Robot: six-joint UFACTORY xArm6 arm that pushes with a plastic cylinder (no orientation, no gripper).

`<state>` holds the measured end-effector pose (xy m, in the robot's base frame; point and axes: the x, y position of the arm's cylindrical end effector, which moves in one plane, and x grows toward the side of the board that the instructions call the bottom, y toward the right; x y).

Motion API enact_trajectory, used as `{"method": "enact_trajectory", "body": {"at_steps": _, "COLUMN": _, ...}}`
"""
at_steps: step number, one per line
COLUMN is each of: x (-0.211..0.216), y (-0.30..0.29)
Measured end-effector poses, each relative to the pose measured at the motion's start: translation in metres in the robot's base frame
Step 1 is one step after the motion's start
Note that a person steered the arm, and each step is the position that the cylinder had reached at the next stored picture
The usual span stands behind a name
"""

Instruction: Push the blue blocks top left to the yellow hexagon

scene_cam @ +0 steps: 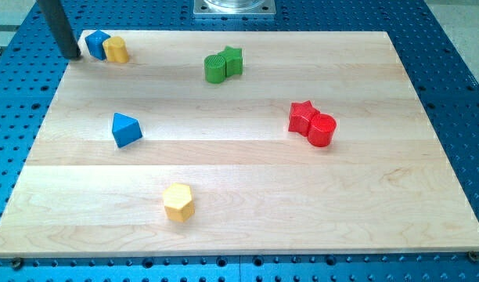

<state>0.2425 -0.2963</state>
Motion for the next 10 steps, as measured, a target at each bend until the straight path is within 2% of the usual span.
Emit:
{"method": "enact_trajectory", "body": {"at_steps": 1, "x": -0.026, "y": 0.006}}
{"method": "enact_trajectory", "body": {"at_steps": 3, "x": -0.036, "y": 0.053}}
{"method": "enact_trajectory", "body": {"at_steps": 4, "x": -0.006, "y": 0.055}}
{"method": "enact_trajectory", "body": {"at_steps": 6, "x": 0.081, "y": 0.055}}
{"method": "enact_trajectory", "body": {"at_steps": 7, "x": 0.091, "y": 0.035}}
{"method": "enact_trajectory", "body": {"at_steps": 8, "x": 0.124, "y": 0.030}}
{"method": "enact_trajectory", "body": {"at_steps": 9, "x": 0.126, "y": 0.064}}
{"method": "enact_trajectory", "body": {"at_steps": 10, "x": 0.105, "y": 0.068}}
